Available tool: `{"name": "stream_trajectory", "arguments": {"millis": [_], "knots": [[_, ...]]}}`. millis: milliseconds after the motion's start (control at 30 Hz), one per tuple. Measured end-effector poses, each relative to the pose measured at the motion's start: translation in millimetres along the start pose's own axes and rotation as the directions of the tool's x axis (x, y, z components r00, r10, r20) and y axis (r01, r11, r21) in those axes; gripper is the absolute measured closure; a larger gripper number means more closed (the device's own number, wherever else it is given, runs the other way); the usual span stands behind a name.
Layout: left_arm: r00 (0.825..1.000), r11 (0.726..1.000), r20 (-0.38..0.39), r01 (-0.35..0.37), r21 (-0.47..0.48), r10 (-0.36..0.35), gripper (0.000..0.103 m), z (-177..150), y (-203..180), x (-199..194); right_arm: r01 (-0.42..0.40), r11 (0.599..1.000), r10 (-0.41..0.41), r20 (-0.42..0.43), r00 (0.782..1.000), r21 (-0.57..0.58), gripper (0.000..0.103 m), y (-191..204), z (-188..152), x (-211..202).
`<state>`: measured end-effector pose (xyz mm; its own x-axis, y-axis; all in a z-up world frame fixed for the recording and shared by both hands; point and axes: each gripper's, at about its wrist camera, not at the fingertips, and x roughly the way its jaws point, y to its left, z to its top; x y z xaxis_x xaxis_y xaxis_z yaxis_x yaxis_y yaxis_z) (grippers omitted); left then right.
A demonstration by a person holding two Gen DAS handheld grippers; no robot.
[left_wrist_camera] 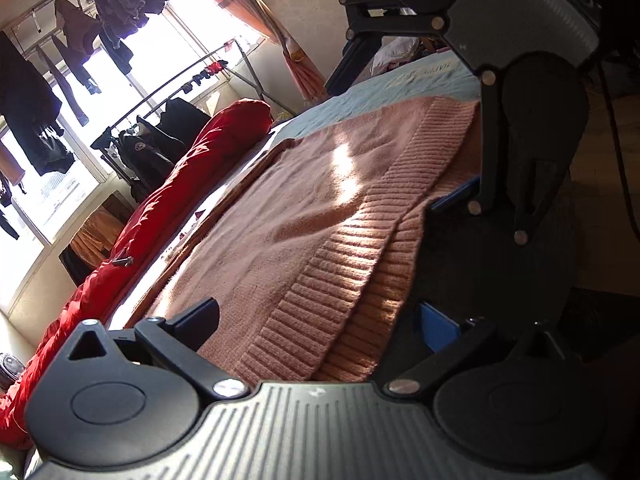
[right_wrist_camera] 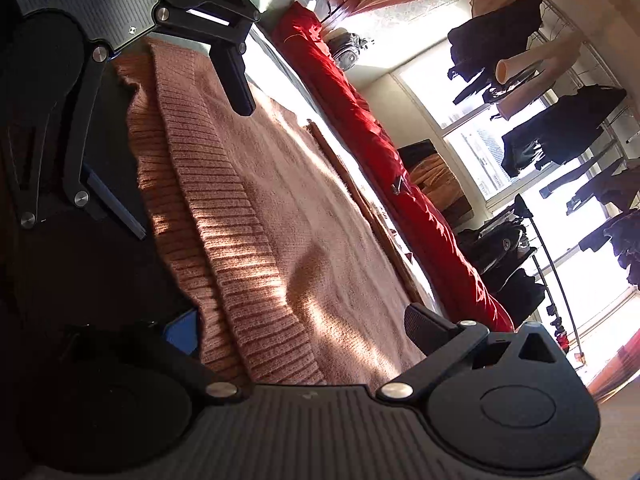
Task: Fold clothes
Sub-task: 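Carry the held hem over the sweater body toward the collar with both grippers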
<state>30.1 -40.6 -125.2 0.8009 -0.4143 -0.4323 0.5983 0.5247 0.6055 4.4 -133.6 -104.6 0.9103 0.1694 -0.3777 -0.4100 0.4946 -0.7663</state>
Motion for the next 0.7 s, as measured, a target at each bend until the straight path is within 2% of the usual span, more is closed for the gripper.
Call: {"name": "stream_trajectory", "arguments": {"millis": [133,300,500,700], "knots": [[0.998,0.999,0.025,-0.05,0.007,0.05,0.001,7.2,1.6,4.1,0.022,0.999,-0.022,0.019,1.0,0.037,0.0,-11.6,2.6,-4.0],[0.994,0.995,0.046,-0.098,-0.019,0.099,0.001,12.2,15.5,-2.2,-0.008,0.999,0.008,0.009,1.0,0.048,0.0,-8.8,-0.3,2.1],[0.992,0.993,0.052,-0.117,-0.014,0.117,0.001,17.0,19.8,-4.6,-0.016,0.992,0.014,0.016,1.0,0.129,0.0,-3.7,4.1,17.5],[0.995,0.995,0.02,-0.095,-0.028,0.095,0.001,10.7,18.4,-3.9,0.043,0.988,-0.041,-0.015,0.999,0.147,0.0,-13.0,1.2,21.5]]}}
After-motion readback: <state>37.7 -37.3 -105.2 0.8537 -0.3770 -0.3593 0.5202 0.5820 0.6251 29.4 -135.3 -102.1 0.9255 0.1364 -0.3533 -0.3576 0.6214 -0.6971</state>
